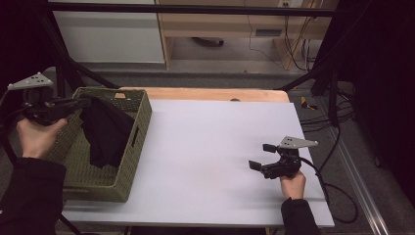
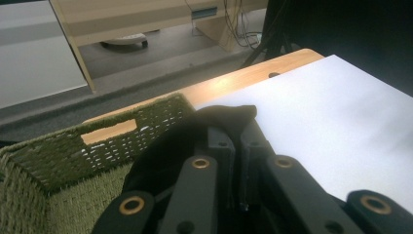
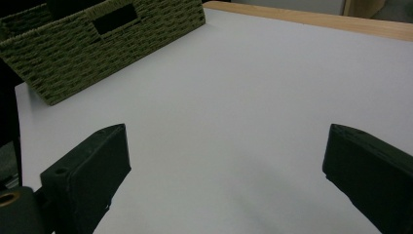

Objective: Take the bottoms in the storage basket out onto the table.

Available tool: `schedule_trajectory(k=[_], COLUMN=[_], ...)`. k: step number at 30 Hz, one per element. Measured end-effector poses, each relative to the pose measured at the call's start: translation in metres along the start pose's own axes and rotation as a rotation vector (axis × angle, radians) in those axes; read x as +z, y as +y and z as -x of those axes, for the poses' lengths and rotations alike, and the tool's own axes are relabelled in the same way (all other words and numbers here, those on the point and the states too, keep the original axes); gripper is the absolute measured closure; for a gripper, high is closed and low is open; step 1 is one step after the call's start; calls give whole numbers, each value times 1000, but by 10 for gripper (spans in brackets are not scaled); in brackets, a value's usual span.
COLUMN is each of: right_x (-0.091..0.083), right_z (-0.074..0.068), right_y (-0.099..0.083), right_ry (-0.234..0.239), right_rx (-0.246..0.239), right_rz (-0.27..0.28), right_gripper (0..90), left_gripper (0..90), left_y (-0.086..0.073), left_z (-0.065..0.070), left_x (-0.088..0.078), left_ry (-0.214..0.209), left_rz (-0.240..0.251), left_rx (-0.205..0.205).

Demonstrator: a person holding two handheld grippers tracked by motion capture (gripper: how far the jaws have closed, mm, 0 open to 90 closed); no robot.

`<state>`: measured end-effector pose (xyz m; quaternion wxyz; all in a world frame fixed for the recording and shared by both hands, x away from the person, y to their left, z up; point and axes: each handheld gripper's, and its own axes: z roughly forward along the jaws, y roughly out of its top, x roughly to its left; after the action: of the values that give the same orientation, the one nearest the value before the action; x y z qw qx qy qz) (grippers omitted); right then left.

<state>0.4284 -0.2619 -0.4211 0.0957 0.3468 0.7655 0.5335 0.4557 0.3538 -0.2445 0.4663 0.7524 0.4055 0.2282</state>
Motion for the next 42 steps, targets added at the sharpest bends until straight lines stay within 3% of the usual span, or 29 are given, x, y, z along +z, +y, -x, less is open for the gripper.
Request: schedule_trajectory(k=[42], right_x=[0], right_z=[0], right_y=[0], right_ry=[0], right_rx=[-2], right_rz=[-4], right_gripper=[39], left_gripper=[865], left_y=[42], left_z=[21], left_x=[-36], left_ry=[-55], left_rz=[58], left_rx=[70])
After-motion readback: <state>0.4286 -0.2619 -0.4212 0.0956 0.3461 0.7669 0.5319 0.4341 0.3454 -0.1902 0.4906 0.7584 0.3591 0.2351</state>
